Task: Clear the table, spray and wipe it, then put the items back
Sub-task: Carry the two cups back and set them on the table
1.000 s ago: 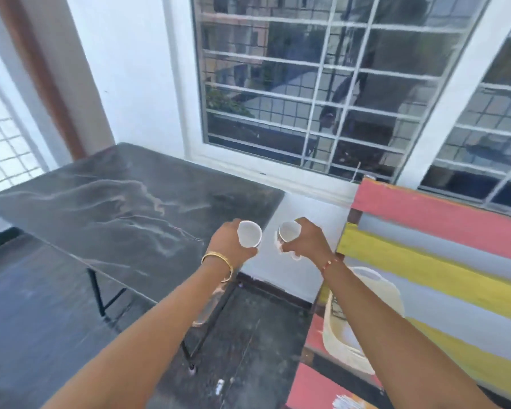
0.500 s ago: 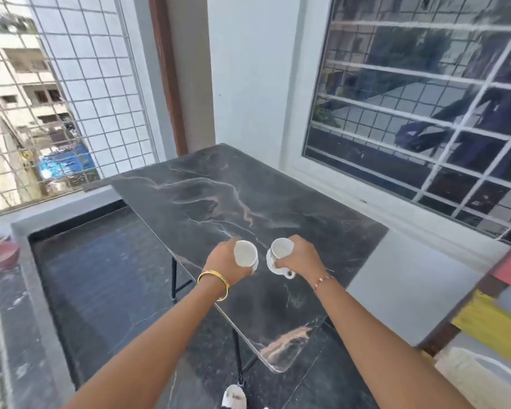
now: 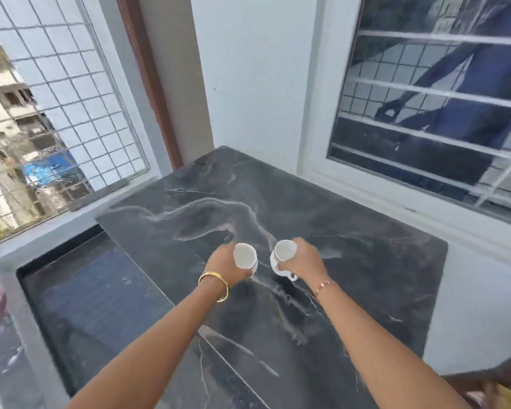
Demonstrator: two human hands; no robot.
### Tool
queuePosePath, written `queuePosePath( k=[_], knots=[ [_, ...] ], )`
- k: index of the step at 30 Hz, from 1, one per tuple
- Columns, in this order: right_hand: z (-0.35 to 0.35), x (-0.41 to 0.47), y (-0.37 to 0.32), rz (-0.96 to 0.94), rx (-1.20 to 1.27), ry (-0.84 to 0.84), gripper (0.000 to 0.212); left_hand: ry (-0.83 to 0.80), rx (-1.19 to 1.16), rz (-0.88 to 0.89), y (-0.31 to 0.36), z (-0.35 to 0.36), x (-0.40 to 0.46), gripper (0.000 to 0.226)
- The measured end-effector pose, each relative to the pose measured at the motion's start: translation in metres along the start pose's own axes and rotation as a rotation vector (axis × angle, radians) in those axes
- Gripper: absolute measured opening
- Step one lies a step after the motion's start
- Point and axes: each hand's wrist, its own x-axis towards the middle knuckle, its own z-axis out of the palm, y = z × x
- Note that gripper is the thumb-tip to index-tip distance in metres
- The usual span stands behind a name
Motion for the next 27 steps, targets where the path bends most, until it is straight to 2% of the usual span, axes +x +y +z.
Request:
queuePosePath(
  k=[8,17,27],
  knots=[
    [0.021,0.034,-0.022,0.124,0.005,0.118,0.055,-0.049,-0.050,0.059,-0.024,-0.013,0.075,0.049],
    [0.068,0.066,-0.063,0.344,0.075,0.339,0.058,-0.191,0.038,0.283,-0.052,-0.037,0.160,0.047],
    [0.114,0.092,-0.102,0.516,-0.058,0.414,0.059,-0.335,0.090,0.493,-0.080,-0.050,0.235,0.048]
  ],
)
